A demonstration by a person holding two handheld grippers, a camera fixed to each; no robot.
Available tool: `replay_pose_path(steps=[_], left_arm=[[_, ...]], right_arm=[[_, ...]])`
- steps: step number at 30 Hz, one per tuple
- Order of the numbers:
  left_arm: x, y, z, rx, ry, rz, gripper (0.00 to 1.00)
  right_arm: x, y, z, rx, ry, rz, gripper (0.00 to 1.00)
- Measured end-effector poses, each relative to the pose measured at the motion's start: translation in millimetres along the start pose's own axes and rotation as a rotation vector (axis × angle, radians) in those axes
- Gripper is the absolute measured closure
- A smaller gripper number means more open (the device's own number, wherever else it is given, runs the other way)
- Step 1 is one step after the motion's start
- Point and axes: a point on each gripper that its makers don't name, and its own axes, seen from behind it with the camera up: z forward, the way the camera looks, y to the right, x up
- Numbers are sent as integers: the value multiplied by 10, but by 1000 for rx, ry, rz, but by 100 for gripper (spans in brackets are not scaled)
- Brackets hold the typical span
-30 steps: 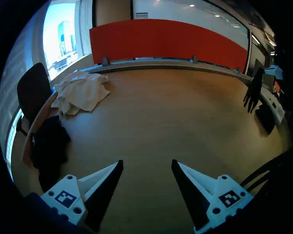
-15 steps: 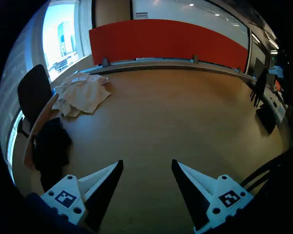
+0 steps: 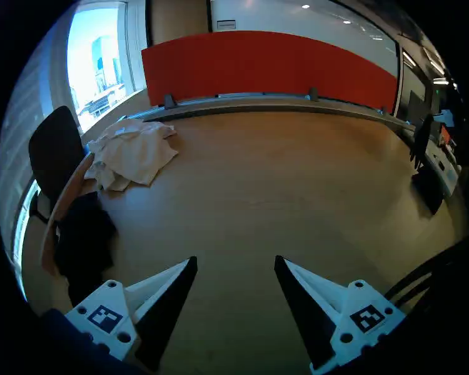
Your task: Fold towel
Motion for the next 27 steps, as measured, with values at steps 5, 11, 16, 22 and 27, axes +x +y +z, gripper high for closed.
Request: replay_pose_path(steps=[5,11,16,22,27], left_arm=[[2,24,-2,1,-3,5,8],[6,61,-11,2,-4,11,8],[25,87,-18,-1,-3,16,8],[44,126,-18,-5,-1,23,8],[66,165,-18,-12,2,28,8]], right_arm=[[-100,198,7,-21,-22,8,95],[-258,313,18,-32,-45,29,95],[-391,358,-7,-39,-63,41,95],[-501,364,-80,-44,-77,47,95],[-624,359,-174,-51,-90,59,95]])
